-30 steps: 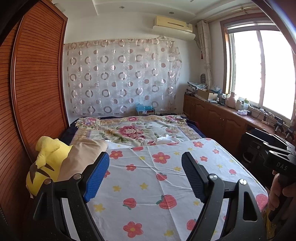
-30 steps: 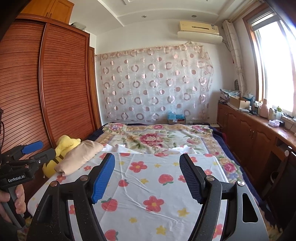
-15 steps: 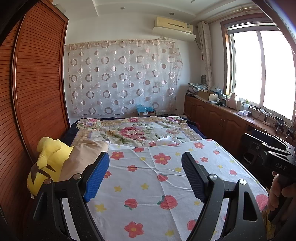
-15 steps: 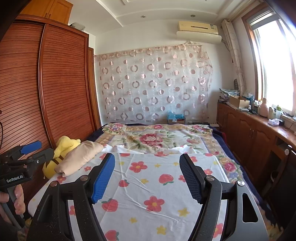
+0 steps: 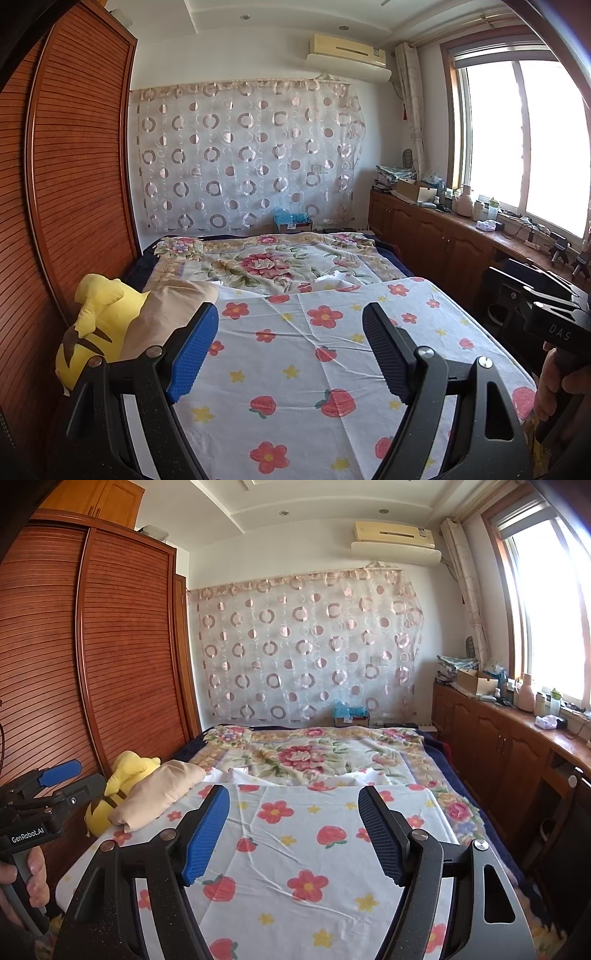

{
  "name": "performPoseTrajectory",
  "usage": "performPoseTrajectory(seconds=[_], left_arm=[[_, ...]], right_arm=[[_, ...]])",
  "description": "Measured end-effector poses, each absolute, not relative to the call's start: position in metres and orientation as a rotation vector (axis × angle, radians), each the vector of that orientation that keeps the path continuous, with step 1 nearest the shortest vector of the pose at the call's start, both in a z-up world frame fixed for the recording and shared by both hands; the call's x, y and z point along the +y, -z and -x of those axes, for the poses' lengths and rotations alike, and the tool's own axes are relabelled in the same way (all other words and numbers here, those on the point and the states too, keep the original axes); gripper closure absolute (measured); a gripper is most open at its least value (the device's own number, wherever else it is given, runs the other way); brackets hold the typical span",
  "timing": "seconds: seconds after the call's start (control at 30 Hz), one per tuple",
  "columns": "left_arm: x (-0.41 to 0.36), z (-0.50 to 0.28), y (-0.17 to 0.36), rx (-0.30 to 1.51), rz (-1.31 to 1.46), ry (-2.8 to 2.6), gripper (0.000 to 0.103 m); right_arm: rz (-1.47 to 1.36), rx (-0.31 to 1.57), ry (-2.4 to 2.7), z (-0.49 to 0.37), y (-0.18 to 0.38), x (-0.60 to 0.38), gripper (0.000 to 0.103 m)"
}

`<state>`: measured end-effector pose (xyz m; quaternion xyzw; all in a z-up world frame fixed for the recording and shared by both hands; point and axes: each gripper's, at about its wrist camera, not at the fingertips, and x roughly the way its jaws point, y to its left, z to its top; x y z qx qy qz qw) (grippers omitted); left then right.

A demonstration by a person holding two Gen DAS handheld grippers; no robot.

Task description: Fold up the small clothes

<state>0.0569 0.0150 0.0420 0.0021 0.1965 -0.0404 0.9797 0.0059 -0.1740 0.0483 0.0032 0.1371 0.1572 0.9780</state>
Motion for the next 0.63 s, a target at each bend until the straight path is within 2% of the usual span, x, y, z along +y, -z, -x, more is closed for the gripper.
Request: performPoseTrajectory(seconds=[0.63], left_arm=[[0.0218, -0.0574, -0.0441, 0.389, -0.001, 0.083, 0.022]], right_arm=[[-0.006, 0.267, -0.319, -0.0032, -0.0457, -0.1833, 0.029]])
